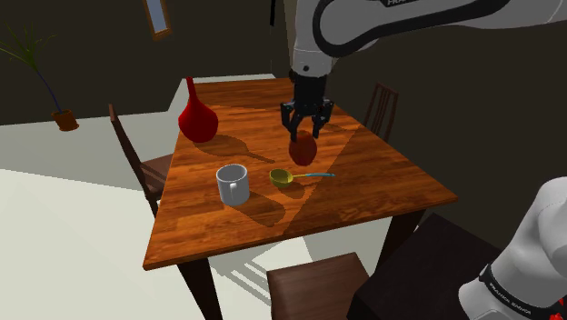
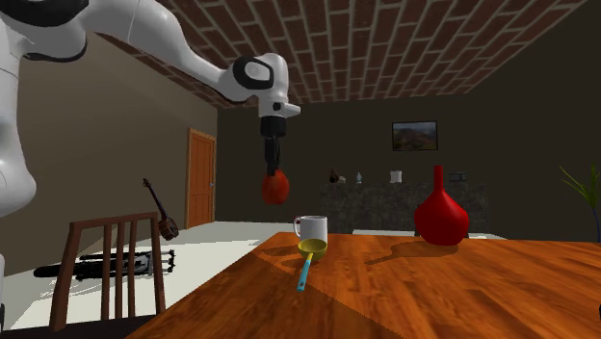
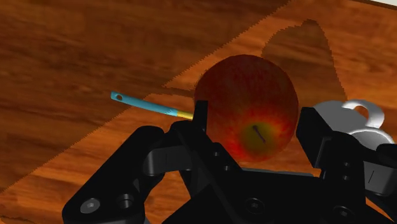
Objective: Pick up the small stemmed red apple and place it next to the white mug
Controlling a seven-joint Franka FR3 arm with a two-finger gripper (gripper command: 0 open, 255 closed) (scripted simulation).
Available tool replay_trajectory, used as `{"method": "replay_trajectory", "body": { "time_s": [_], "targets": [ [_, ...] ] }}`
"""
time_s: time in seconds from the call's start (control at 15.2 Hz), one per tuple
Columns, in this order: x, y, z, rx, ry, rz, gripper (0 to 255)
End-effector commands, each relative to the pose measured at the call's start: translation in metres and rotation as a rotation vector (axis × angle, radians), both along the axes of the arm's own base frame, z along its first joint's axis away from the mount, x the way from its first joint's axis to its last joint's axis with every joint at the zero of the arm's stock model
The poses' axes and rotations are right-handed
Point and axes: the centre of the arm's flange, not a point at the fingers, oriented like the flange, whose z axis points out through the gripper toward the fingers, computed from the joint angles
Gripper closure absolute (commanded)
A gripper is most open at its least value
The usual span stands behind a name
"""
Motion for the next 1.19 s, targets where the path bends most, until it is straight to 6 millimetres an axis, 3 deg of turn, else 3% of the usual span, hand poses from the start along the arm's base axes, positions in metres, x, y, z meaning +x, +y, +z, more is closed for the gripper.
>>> {"method": "replay_trajectory", "body": {
  "time_s": [0.0, 0.86, 1.12],
  "targets": [
    [0.000, 0.025, 0.002, 0.001, 0.000, -0.002, 255],
    [0.006, 0.194, 0.002, 0.001, 0.000, -0.002, 255],
    [0.006, 0.194, -0.019, 0.001, 0.000, -0.002, 255]
  ]
}}
